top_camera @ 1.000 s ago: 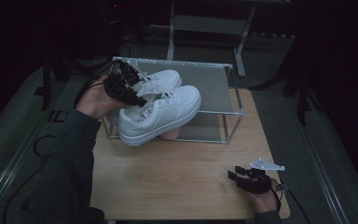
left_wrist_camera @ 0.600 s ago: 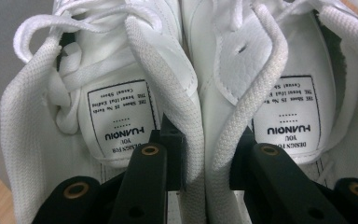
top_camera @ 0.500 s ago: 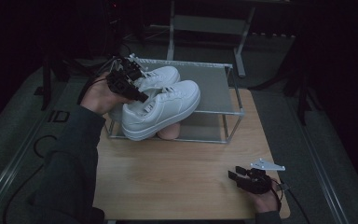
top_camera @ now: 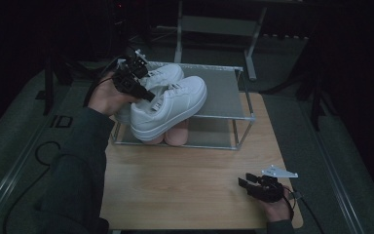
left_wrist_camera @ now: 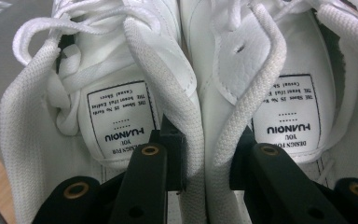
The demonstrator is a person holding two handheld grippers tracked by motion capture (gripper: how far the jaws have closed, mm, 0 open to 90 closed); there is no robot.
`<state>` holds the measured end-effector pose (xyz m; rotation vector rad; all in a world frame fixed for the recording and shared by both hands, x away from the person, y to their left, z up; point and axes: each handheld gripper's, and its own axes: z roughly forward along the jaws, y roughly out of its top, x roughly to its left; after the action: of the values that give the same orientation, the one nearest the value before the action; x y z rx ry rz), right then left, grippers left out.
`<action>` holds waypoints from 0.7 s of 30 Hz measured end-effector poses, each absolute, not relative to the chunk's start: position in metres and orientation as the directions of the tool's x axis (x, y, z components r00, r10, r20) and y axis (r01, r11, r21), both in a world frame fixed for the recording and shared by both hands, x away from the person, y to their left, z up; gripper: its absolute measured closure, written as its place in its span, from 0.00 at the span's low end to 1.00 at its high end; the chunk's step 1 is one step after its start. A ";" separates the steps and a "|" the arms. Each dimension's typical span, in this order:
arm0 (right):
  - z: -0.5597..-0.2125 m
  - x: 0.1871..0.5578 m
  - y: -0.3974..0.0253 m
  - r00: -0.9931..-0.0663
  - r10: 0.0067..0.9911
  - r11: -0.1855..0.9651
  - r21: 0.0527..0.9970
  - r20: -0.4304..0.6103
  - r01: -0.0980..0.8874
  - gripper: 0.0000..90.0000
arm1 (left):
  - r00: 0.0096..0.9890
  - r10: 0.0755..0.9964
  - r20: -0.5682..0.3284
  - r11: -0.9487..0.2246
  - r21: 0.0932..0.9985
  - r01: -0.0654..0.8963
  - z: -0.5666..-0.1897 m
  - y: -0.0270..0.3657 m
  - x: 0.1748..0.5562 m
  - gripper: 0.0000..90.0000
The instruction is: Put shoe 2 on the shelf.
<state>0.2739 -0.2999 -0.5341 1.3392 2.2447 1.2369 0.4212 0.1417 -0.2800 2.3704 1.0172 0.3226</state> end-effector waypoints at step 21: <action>-0.534 0.274 -0.300 -0.546 0.814 0.216 0.769 0.199 0.602 0.59 | 0.620 0.784 0.022 -0.517 0.577 0.633 -0.276 0.140 0.437 0.84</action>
<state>0.2743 -0.3003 -0.5339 1.3401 2.2422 1.2385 0.4374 0.1405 -0.2758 2.3180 1.1121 0.3817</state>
